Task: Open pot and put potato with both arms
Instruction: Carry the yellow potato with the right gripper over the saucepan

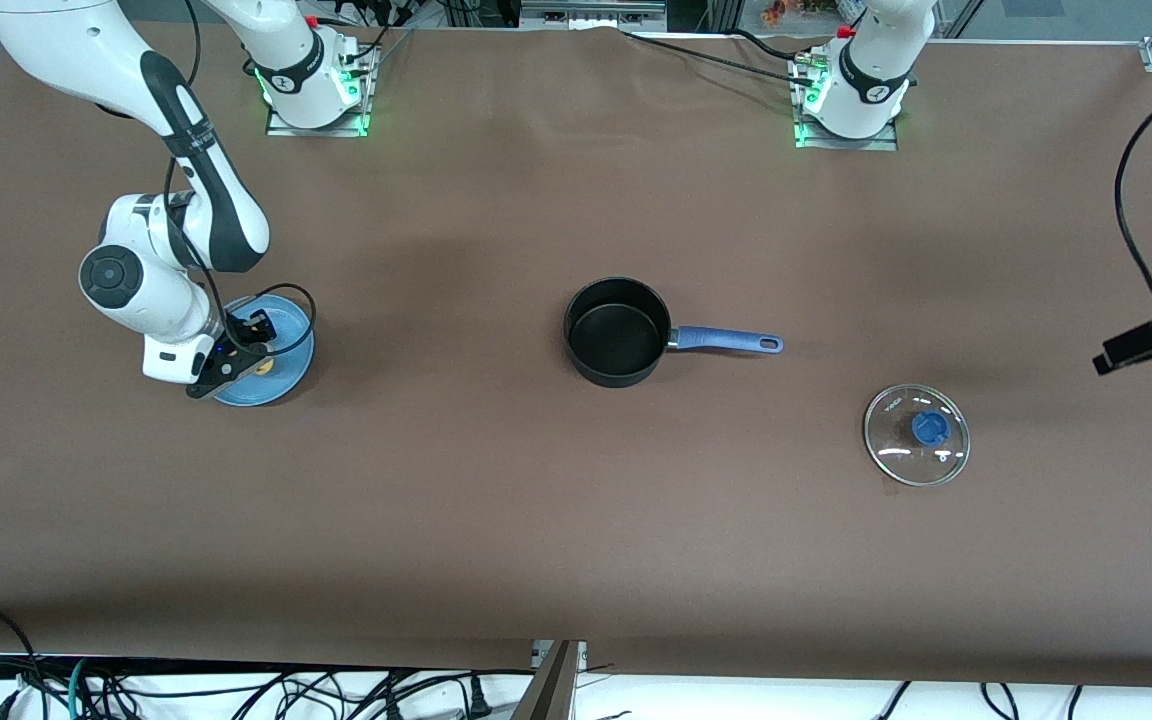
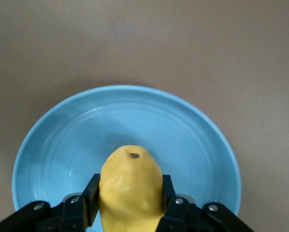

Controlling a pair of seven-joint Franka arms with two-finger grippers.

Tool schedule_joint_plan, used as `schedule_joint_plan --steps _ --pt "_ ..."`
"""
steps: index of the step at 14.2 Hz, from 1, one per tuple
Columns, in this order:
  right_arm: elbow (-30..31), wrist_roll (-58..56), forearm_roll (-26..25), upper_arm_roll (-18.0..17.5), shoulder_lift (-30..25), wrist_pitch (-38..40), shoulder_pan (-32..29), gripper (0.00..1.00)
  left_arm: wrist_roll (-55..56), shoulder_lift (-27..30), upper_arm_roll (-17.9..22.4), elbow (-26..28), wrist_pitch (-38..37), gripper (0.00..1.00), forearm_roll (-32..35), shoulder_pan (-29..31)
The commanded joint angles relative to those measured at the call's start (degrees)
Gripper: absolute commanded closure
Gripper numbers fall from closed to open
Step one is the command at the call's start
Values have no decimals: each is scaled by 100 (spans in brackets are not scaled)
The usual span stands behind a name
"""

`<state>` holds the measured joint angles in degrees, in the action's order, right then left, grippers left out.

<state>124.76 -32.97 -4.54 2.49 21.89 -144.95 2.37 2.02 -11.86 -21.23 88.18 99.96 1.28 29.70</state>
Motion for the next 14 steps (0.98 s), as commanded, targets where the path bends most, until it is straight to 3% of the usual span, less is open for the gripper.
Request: schedule_joint_plan --steps 1,3,4,6,9,14 --pt "-336 26 102 -248 -352 430 -17 87 -106 508 1554 121 -529 0 -504 -1461" --pt "-1108 770 120 -634 -370 1430 -17 87 -53 728 2575 121 -793 0 -602 -2491" --pt "-1442 1322 111 -914 -361 1809 9 87 -35 799 2754 121 -916 0 -602 -2695" --pt "-1761 2613 120 -1468 -309 2024 167 87 -26 983 2764 129 -961 0 -602 -2724" --pt "-2278 4977 111 -1918 -47 2024 807 86 -26 975 2738 112 -961 0 -585 -2724" --pt "-3937 8205 -178 -1902 1393 2015 2433 86 -26 826 2738 42 -952 0 -524 -2732"
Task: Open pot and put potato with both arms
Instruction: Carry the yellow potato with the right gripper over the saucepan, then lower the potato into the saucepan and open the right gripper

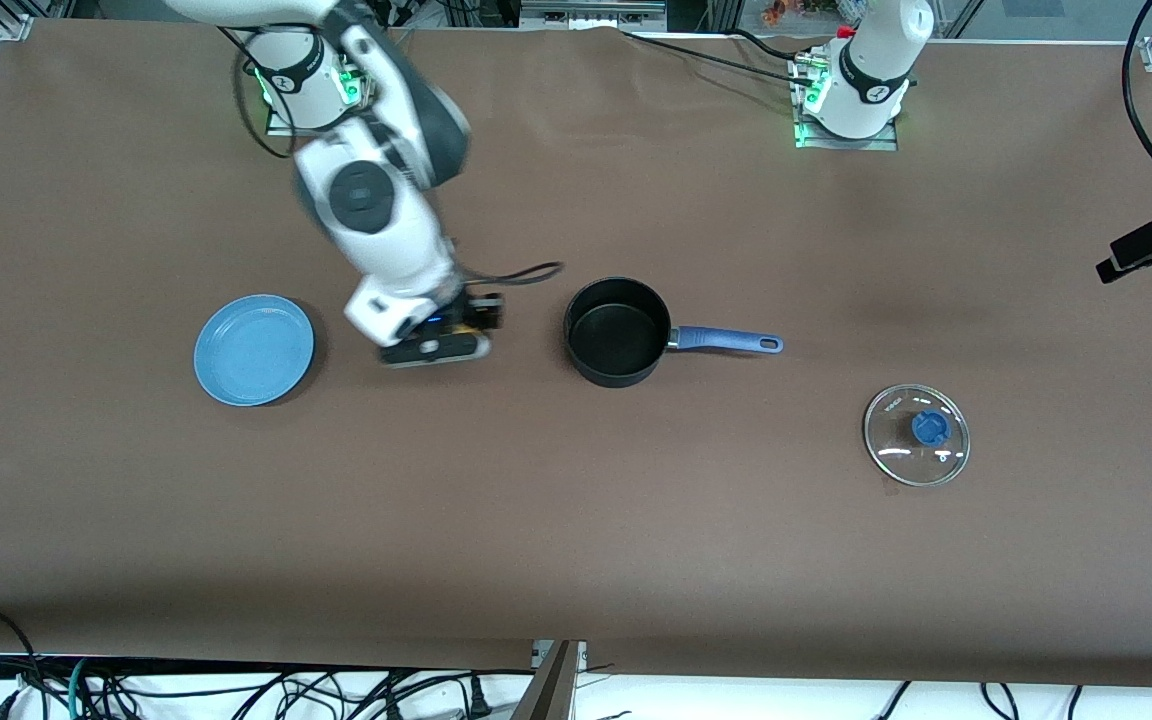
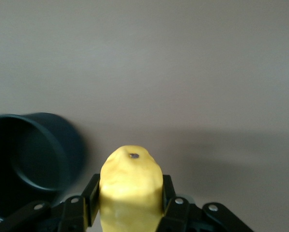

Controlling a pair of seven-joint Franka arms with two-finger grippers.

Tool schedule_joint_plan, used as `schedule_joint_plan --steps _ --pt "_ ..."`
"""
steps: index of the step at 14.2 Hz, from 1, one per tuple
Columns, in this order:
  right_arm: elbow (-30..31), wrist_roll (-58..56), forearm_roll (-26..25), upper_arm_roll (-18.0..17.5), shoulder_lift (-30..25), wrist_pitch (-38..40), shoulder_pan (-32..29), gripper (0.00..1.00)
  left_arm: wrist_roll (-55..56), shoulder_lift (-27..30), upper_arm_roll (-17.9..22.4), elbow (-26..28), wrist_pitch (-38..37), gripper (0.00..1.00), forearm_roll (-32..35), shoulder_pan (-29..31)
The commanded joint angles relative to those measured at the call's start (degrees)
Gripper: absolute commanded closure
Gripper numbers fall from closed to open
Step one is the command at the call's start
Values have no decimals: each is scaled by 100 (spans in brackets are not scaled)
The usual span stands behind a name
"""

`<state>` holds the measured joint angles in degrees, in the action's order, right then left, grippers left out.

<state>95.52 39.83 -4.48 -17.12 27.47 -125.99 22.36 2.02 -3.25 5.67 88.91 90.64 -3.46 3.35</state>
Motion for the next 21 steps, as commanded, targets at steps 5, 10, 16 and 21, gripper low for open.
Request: schedule_joint_plan --steps 5,10,16,21 --pt "-2308 2088 -246 69 1823 39 1059 86 -35 -26 -39 -58 -20 0 -14 -115" --pt "-2345 2652 -255 78 2227 -452 1280 86 -35 -61 13 -251 -11 0 83 -80" --pt "-2275 2530 -465 86 2281 -444 1289 85 -87 -123 22 -374 -11 0 144 -54" --pt "-2301 2556 -457 86 2176 -200 1254 0 -35 -114 22 -365 -20 0 135 -45"
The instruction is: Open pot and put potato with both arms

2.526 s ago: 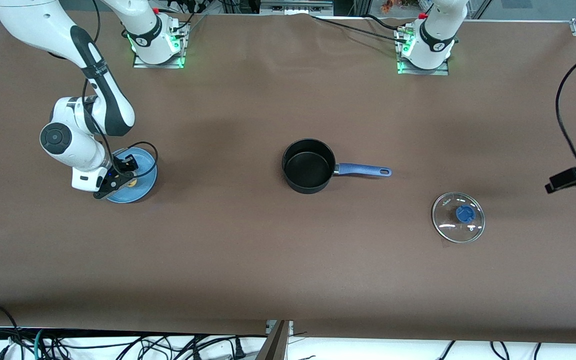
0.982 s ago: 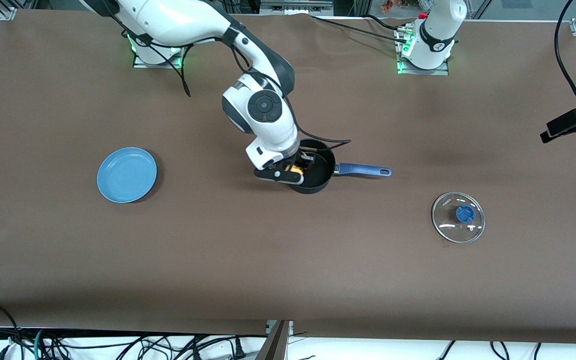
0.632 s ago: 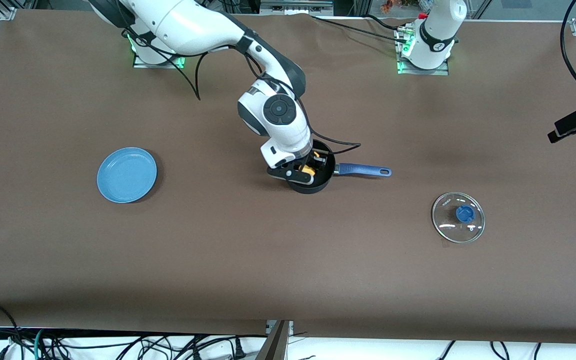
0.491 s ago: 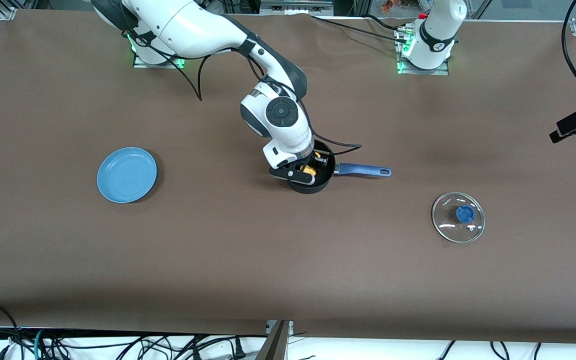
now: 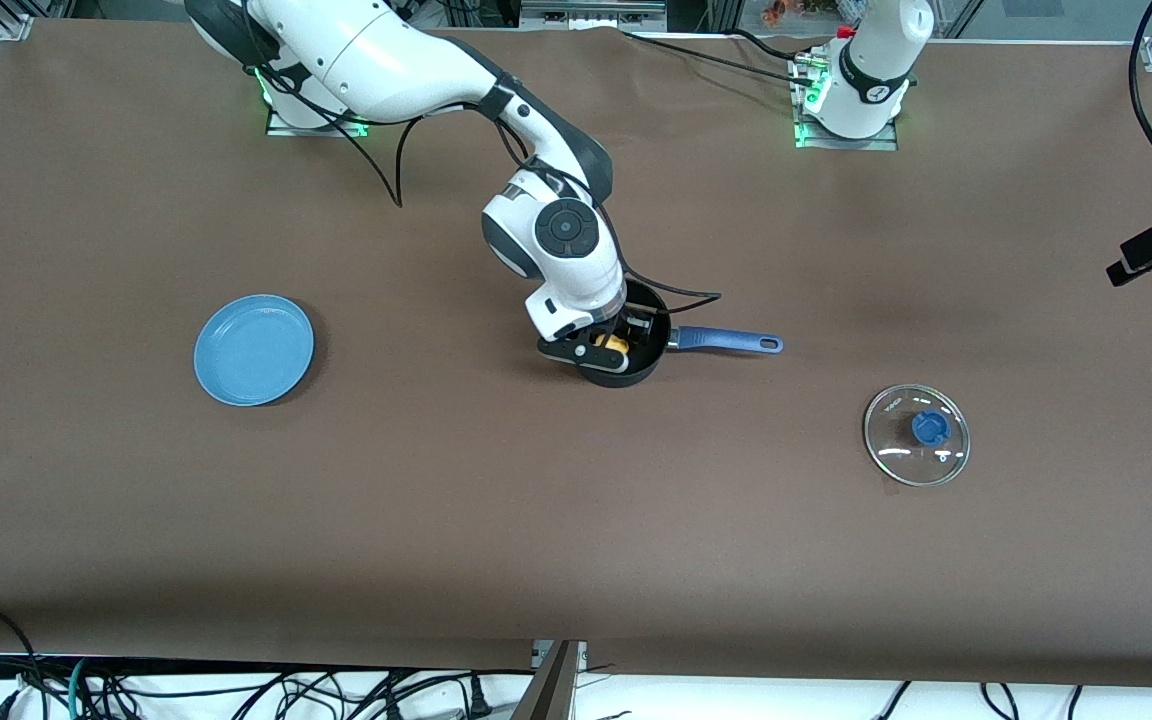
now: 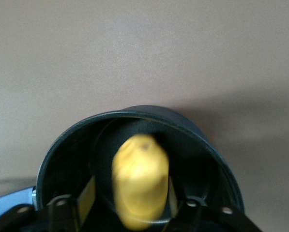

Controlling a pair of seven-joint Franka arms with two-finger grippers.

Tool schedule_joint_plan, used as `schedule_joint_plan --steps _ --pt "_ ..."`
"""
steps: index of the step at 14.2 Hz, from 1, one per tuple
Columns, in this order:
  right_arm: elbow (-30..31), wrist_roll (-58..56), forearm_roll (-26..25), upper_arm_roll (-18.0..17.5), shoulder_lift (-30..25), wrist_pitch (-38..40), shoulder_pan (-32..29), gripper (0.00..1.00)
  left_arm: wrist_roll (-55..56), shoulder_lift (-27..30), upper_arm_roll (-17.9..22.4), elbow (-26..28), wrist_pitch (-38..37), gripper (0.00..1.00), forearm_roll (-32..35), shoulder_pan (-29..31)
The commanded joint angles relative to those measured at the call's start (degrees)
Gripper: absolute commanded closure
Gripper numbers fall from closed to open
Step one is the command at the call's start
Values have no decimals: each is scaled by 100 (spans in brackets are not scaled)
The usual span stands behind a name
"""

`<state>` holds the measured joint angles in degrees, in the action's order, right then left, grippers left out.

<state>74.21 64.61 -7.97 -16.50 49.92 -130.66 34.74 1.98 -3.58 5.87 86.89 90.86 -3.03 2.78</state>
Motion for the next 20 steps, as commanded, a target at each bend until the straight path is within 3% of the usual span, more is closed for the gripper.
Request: schedule_joint_plan --steps 1,3,7,10,15,18,20 --pt "-196 25 -108 32 -183 670 -37 0 -31 -90 2 -163 -42 0 92 12" --pt "-214 -351 -117 59 -577 1287 -90 0 -22 -81 11 -163 -42 0 92 12" --pt "-126 -2044 -29 120 -1404 2376 -871 0 -22 -90 11 -163 -42 0 92 12" --pt "-47 -3958 -29 112 -2011 3379 -1740 0 -22 -90 11 -163 -42 0 92 12" --pt "594 -6185 15 129 -3232 4038 -3024 0 -13 -90 11 -154 -51 0 92 12" --pt "691 -6488 207 199 -3681 4514 -3604 0 -13 -90 11 -154 -51 0 92 12" --pt "980 -6496 418 514 -3997 4523 -3738 0 -22 -99 11 -146 -51 0 92 12"
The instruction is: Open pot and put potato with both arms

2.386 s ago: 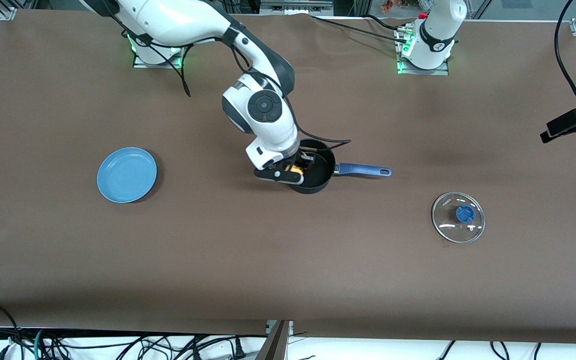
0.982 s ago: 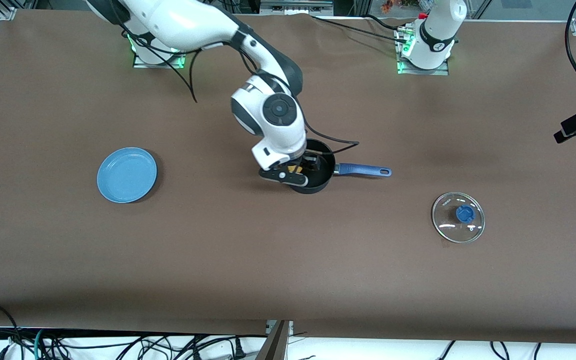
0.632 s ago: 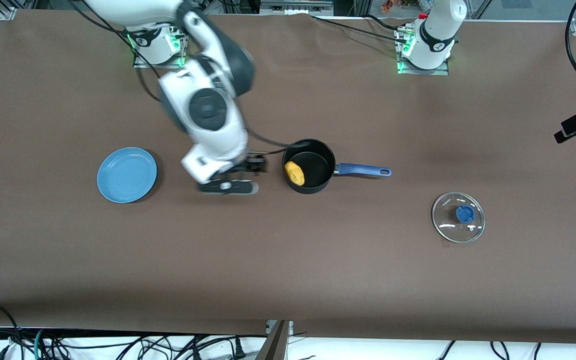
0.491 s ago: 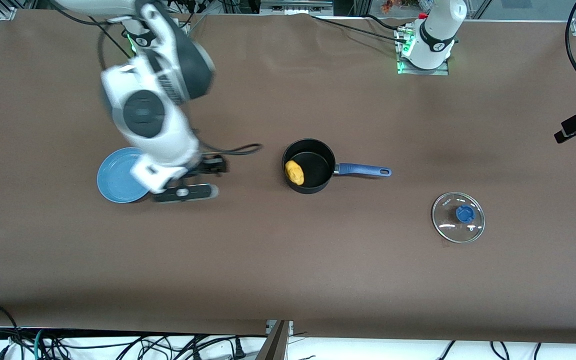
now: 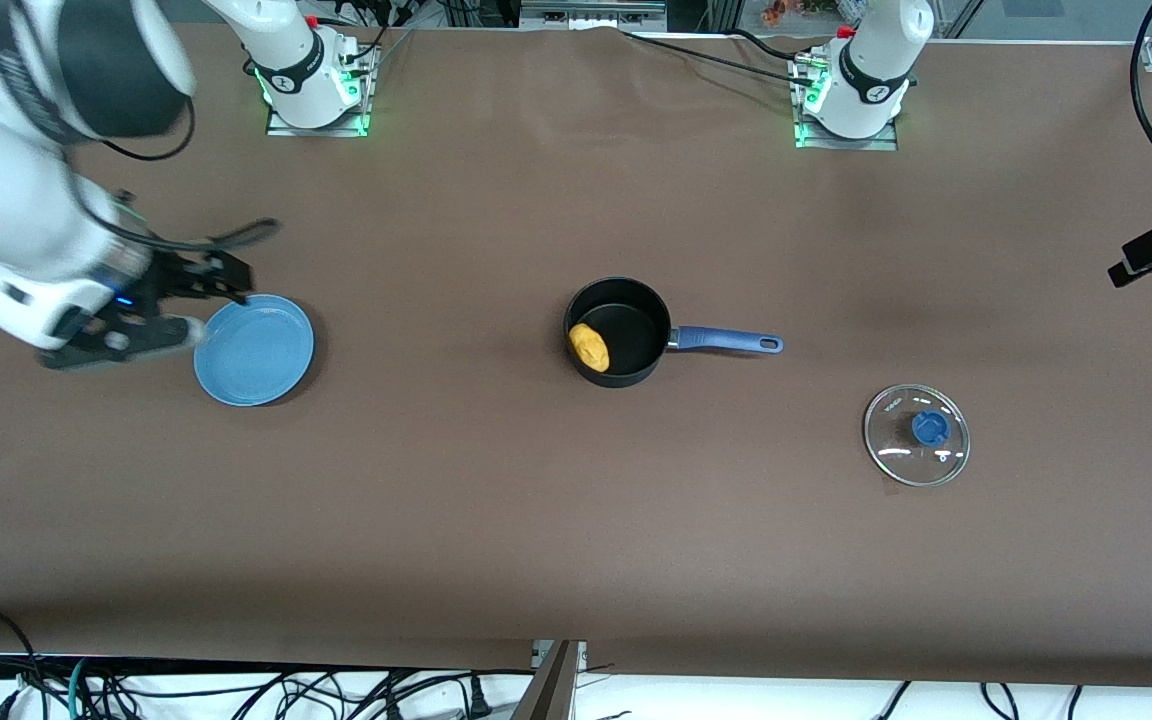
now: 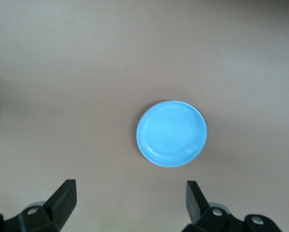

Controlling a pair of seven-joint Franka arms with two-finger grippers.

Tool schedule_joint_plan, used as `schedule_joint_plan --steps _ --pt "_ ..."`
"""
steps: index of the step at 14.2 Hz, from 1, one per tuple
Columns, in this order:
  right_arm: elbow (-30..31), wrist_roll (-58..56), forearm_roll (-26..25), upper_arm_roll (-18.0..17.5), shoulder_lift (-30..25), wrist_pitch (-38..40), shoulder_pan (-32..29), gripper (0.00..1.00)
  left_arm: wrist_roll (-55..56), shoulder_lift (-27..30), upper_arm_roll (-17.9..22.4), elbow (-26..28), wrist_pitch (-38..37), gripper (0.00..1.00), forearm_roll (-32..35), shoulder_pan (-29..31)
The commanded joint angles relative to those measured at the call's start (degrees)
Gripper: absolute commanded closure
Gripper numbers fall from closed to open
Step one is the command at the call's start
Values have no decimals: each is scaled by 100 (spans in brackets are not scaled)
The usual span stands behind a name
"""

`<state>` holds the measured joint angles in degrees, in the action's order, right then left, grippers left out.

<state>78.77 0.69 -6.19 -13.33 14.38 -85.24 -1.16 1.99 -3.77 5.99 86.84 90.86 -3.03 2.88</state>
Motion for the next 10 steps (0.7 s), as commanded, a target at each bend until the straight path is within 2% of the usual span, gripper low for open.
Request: schedule_joint_plan --steps 1,4,10 --pt "638 -113 276 347 -540 -2 -139 0 -23 -80 -1 -150 -51 0 92 2" --pt "955 -43 268 638 -857 286 -130 0 -14 -89 -1 -150 -51 0 92 2" --pt "825 -122 206 743 -1042 201 -16 0 -14 -89 -1 -141 -51 0 92 2"
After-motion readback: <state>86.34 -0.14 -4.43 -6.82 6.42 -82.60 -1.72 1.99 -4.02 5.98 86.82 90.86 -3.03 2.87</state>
